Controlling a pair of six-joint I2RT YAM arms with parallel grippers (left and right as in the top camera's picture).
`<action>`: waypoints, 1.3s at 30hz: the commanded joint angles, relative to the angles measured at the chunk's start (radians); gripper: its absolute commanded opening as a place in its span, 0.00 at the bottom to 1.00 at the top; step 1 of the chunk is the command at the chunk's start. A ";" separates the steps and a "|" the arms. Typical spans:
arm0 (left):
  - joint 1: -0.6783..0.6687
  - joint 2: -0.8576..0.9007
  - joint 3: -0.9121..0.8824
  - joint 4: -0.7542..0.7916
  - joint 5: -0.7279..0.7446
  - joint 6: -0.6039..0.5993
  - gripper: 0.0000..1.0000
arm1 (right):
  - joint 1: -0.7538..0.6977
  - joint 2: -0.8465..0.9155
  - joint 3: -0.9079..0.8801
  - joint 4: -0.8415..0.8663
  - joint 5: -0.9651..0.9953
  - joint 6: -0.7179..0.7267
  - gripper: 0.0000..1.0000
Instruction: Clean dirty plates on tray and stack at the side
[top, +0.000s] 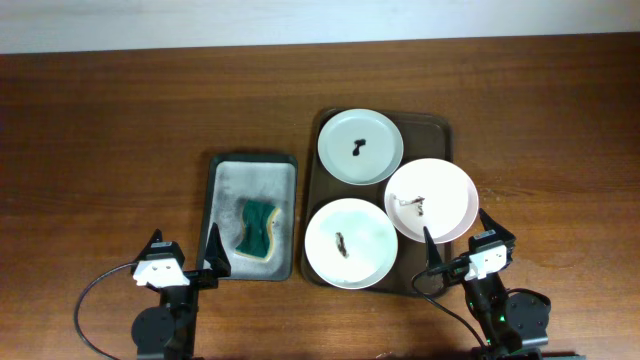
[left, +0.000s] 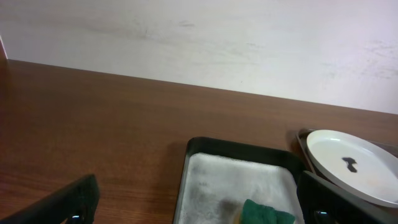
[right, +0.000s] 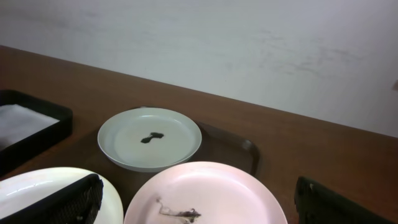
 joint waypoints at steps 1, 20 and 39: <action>-0.005 -0.003 -0.003 -0.005 -0.006 0.016 1.00 | -0.003 -0.004 -0.006 -0.005 0.012 -0.003 0.99; -0.005 -0.003 -0.003 -0.005 -0.006 0.016 0.99 | -0.003 -0.004 -0.006 -0.005 0.012 -0.003 0.99; -0.005 -0.003 -0.003 0.050 0.241 0.016 0.99 | -0.003 -0.004 -0.006 0.006 -0.088 -0.003 0.99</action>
